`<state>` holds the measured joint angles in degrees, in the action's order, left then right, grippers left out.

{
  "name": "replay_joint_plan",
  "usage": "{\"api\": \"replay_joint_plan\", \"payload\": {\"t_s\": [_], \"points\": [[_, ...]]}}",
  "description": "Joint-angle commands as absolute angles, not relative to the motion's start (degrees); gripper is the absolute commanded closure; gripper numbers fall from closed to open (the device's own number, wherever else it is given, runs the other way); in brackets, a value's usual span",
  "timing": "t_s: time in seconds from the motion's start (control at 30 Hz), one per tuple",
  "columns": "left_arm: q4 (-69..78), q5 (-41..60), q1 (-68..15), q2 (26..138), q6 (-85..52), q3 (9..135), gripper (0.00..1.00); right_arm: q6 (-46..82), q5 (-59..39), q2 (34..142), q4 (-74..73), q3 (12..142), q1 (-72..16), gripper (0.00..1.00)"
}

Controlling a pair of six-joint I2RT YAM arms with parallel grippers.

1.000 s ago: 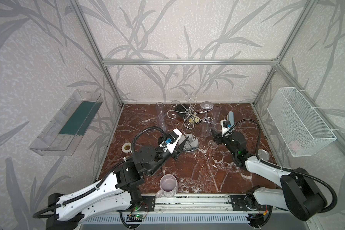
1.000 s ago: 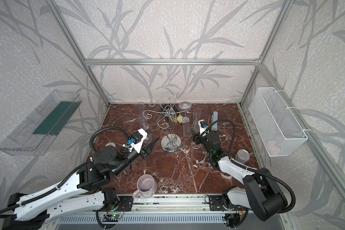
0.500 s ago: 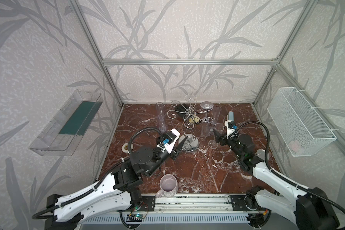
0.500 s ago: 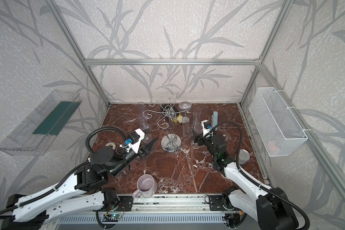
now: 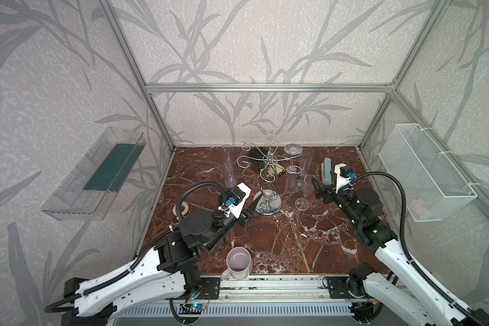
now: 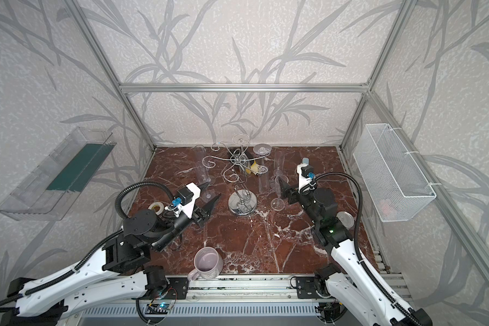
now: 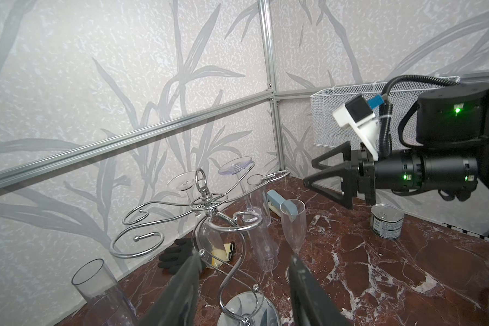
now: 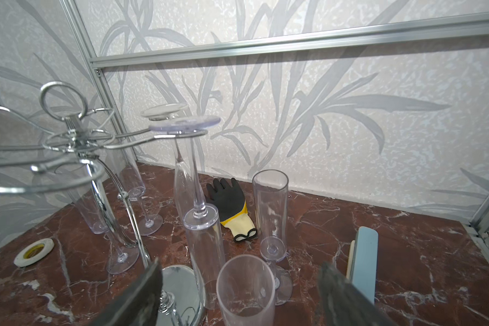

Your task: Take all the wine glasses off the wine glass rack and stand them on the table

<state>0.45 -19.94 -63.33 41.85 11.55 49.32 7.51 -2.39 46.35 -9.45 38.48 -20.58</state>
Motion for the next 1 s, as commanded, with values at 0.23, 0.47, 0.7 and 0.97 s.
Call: {"api": "replay_joint_plan", "payload": {"t_s": [0.23,0.47,0.7,0.97], "points": [[0.8,-21.2,-63.2,39.8,11.1,47.9,0.47,26.7,-19.5,58.6,8.2,62.3,-16.1,0.22],[-0.1,-20.9,-63.2,38.6,9.7,47.3,0.47,35.5,-27.7,71.8,14.1,76.2,-14.3,0.32],[-0.4,-20.5,-63.2,38.1,9.2,47.2,0.47,46.5,-33.8,80.6,11.5,80.7,-11.8,0.43],[-1.1,-20.0,-63.2,38.0,8.3,47.3,0.47,58.0,-41.8,86.8,0.8,79.0,-10.2,0.52]]}}
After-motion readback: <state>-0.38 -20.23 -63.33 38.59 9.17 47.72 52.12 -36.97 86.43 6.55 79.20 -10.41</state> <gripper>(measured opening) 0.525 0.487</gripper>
